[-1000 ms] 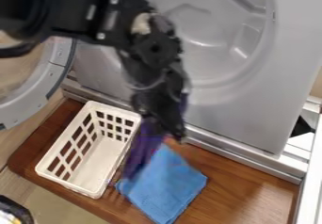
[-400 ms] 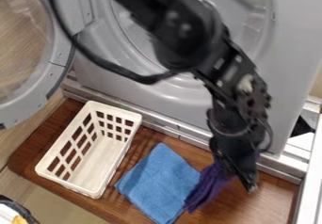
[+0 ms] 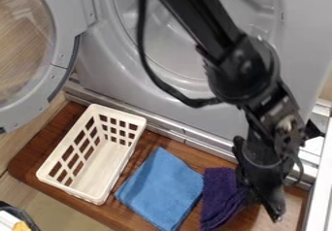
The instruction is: Put the purple cloth beside the blue cloth on the table
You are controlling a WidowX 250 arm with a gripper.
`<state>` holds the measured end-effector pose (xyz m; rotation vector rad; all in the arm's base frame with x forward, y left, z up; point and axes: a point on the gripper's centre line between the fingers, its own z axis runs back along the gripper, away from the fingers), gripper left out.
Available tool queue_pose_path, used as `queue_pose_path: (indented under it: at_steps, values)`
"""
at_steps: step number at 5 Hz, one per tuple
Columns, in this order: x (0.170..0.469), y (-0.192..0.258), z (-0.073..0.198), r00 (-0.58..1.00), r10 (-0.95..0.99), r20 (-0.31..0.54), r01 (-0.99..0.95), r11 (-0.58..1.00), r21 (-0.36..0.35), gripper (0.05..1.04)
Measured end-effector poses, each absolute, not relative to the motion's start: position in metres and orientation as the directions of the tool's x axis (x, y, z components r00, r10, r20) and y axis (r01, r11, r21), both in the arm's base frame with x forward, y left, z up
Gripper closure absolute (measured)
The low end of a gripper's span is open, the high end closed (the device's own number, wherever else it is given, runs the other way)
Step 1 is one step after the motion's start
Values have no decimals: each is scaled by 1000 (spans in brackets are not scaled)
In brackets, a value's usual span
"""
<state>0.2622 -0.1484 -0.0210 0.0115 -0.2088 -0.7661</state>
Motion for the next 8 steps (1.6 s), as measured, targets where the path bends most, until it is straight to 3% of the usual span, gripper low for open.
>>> queue_pose_path:
  at_steps: [2, 3, 5, 8]
  values:
    - [263, -158, -38, 695, -705, 142, 704, 707, 66, 212]
    - [264, -159, -42, 684, -716, 136, 715, 696, 66, 70]
    - [266, -157, -29, 674, -716, 181, 719, 693, 62, 80]
    - [251, -140, 35, 629, -708, 321, 719, 687, 107, 83]
